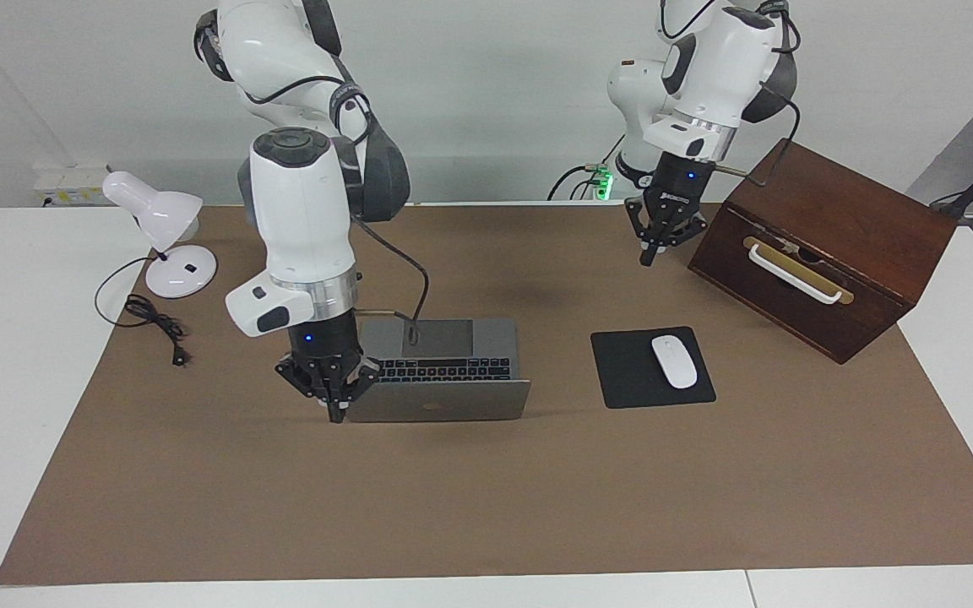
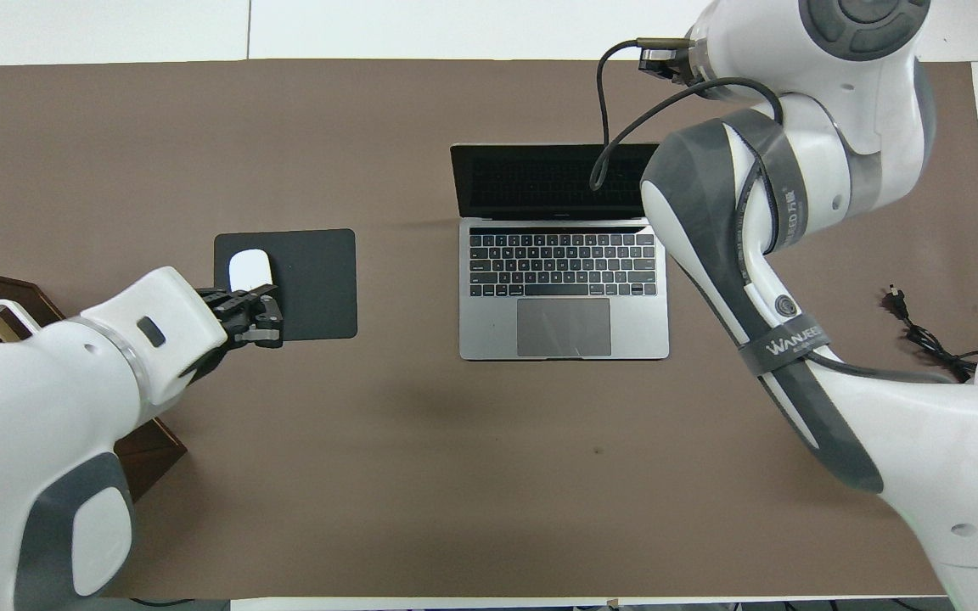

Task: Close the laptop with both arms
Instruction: 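Place the left gripper at the laptop base while the right gripper reaches the lid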

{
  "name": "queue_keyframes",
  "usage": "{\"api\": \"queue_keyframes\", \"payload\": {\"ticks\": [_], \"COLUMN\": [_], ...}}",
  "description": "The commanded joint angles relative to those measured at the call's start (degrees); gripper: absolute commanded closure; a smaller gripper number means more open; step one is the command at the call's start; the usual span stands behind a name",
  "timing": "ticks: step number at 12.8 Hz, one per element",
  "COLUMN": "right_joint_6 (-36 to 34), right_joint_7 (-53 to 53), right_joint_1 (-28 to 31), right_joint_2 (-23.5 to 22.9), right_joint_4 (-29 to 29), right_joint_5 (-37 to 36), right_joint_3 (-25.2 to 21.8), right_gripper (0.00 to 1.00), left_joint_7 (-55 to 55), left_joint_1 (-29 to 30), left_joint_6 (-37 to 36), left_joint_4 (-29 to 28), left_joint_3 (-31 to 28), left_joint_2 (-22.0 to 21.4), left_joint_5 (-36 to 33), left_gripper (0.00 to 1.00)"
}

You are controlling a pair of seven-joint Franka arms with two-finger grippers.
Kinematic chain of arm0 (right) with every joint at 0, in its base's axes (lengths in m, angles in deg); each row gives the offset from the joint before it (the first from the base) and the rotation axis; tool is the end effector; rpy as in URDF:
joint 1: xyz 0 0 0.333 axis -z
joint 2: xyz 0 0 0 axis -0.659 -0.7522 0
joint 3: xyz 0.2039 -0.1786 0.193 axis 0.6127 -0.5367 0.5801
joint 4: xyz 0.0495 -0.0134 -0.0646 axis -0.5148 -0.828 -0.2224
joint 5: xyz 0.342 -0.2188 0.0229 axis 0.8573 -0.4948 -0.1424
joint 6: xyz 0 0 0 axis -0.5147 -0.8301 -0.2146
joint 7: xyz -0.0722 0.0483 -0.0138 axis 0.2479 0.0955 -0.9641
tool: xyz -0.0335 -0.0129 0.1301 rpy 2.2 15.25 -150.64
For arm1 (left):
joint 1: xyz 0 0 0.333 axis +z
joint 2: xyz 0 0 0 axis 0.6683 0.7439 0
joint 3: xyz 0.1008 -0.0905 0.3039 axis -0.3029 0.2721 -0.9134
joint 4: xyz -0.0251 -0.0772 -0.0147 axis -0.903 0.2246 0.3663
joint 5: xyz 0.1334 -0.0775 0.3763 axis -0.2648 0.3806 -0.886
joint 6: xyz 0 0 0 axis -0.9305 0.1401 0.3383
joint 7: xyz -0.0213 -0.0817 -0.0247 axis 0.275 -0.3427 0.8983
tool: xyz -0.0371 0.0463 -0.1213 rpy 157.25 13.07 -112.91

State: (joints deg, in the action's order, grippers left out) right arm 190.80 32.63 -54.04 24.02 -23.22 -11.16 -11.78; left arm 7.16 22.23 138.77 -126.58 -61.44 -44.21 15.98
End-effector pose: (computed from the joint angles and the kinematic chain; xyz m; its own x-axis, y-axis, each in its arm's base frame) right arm 0.7495 0.1969 0.5040 0.9155 -0.1575 0.3703 -0.1618 -0.9866 -0.0196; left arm 0.4629 -0.1954 0.5148 0.8562 -0.2305 0.4623 -0.3280 -0.9340 0.1416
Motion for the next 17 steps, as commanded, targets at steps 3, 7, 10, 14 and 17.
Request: {"api": "queue_keyframes", "payload": {"ticks": [3,7,10,14,17], "right_joint_6": [2.08,2.79,1.38,1.47,1.56], "right_joint_7": [-3.71,-8.62,-9.6,-10.74,-11.27], "right_joint_1": [0.34,-1.33,-2.74,-3.53,-5.02], "right_joint_2": [2.3,2.75,3.01,3.01,3.1], "right_joint_4": [-6.83,-8.51,-8.51,-8.51,-8.43], "right_joint_5": [-0.86,-0.68,-0.59,-0.59,-0.41], "right_joint_3": [0.77,0.85,0.85,0.85,0.85], "right_gripper": [1.0,1.0,1.0,1.0,1.0], "left_joint_7": [3.25,3.35,3.35,2.57,0.81], "left_joint_1": [-9.55,-14.47,-18.07,-20.11,-20.55], "left_joint_6": [15.81,26.62,39.27,46.24,47.57], "left_joint_4": [-8.57,-10.25,-10.87,-10.52,-9.91], "left_joint_3": [-0.93,-0.93,-0.93,-0.93,-1.02], "left_joint_2": [-0.65,5.66,14.61,20.27,23.16], "left_joint_5": [0.96,0.96,0.96,0.87,0.7], "left_gripper": [1.0,1.0,1.0,1.0,1.0]}}
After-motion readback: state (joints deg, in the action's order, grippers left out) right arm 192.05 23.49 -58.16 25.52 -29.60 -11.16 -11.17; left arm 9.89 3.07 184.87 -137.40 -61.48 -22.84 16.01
